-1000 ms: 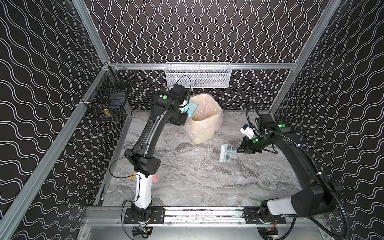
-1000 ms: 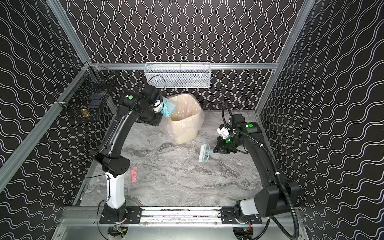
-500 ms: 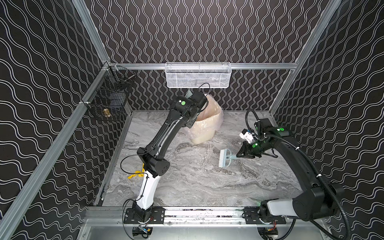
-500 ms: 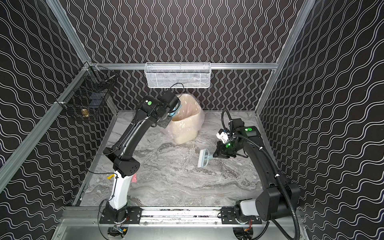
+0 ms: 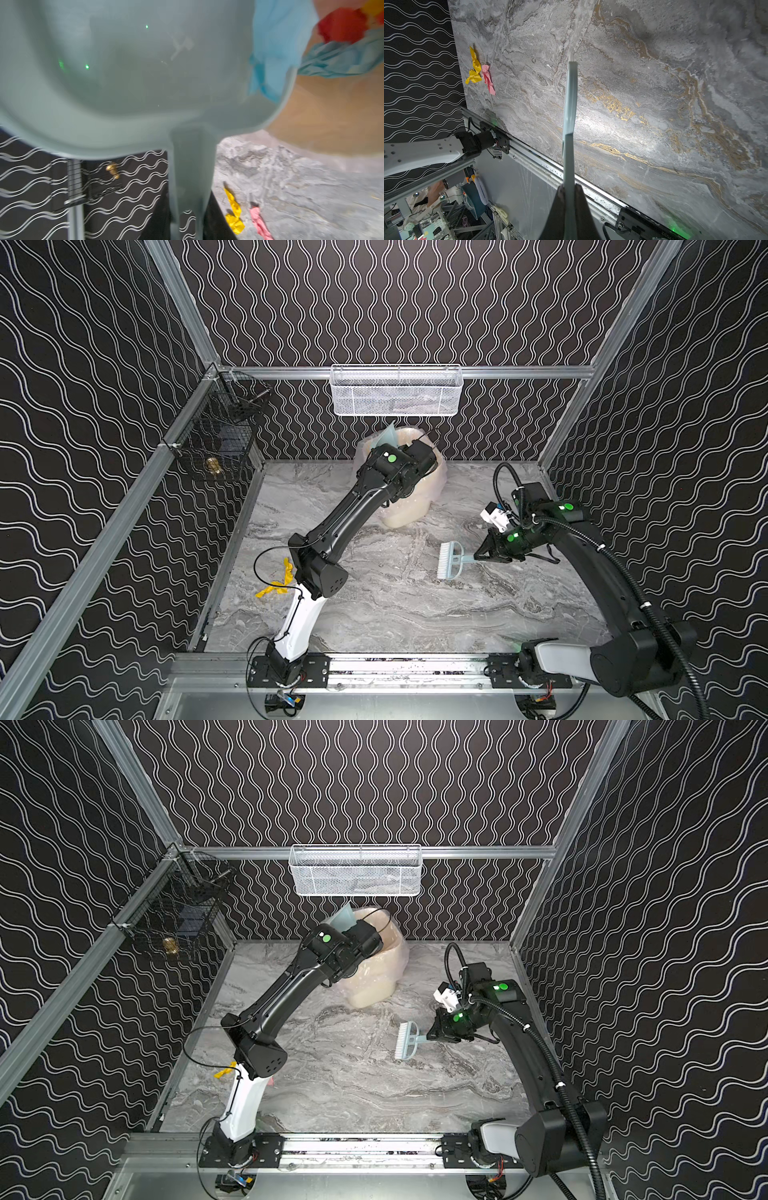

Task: Sweep away the paper scraps from the table
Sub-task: 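Tip the dustpan over the bin with the left gripper, then lower the empty dustpan near the pink scrap while moving the brush toward it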

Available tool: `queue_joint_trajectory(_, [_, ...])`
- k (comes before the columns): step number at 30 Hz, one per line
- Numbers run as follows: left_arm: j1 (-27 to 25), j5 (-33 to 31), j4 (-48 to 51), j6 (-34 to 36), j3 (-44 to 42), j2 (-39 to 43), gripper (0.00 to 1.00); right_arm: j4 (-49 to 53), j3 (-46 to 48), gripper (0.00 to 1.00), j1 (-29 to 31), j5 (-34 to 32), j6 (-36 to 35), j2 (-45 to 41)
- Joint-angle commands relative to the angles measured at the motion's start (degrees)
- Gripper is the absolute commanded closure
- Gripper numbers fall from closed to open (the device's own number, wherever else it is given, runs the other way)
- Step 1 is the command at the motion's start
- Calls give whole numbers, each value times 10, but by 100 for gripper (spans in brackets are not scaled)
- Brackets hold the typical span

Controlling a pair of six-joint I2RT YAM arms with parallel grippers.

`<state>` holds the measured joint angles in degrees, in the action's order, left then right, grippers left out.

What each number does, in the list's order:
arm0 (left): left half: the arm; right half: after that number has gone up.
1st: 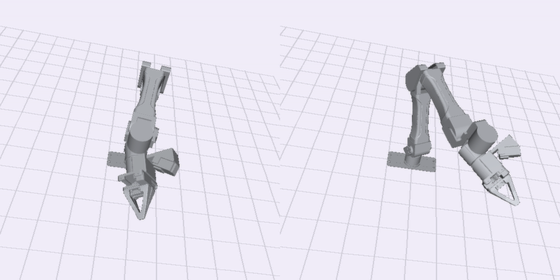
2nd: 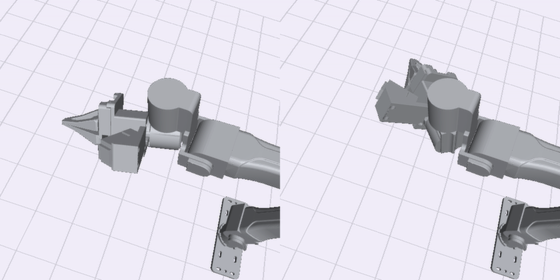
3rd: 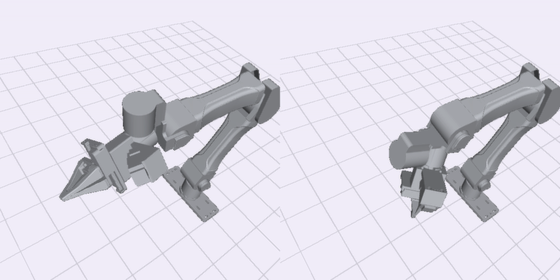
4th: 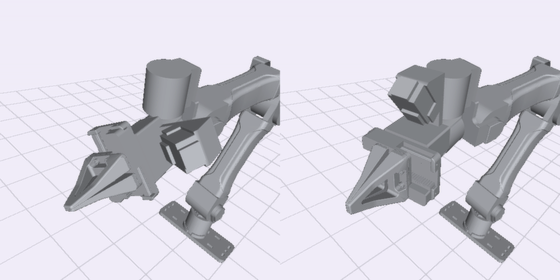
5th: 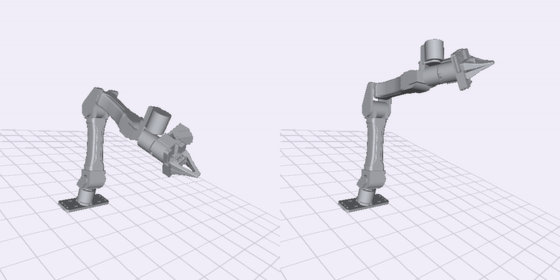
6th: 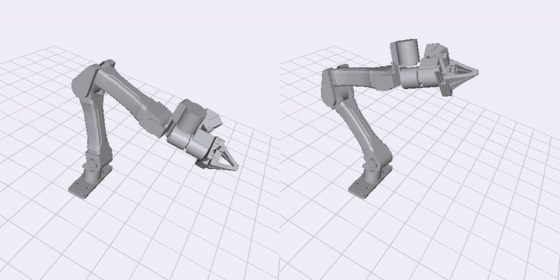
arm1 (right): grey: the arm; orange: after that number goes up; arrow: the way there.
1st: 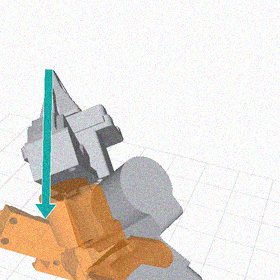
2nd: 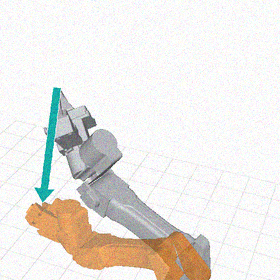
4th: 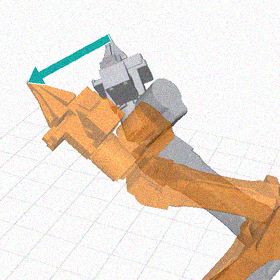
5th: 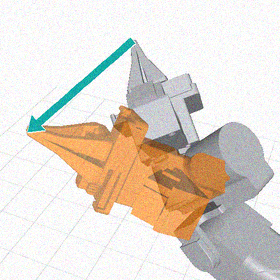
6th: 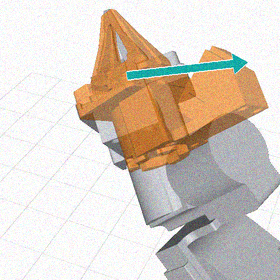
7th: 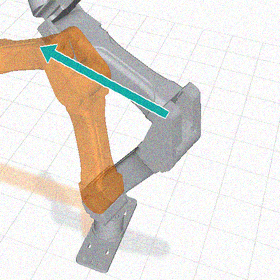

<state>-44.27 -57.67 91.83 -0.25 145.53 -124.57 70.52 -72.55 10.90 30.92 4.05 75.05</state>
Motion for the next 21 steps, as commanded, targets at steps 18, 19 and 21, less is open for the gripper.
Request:
queue_joint_trajectory(18, [-32,-157,-109,161,-72,21,100,1,11,100,9,-4,1,-28])
queue_joint_trajectory(19, [-32,-150,-107,159,-65,22,100,0,9,100,9,-4,1,-28])
queue_joint_trajectory(21, [-32,-127,-106,148,-50,27,100,-1,5,100,9,-5,1,-26])
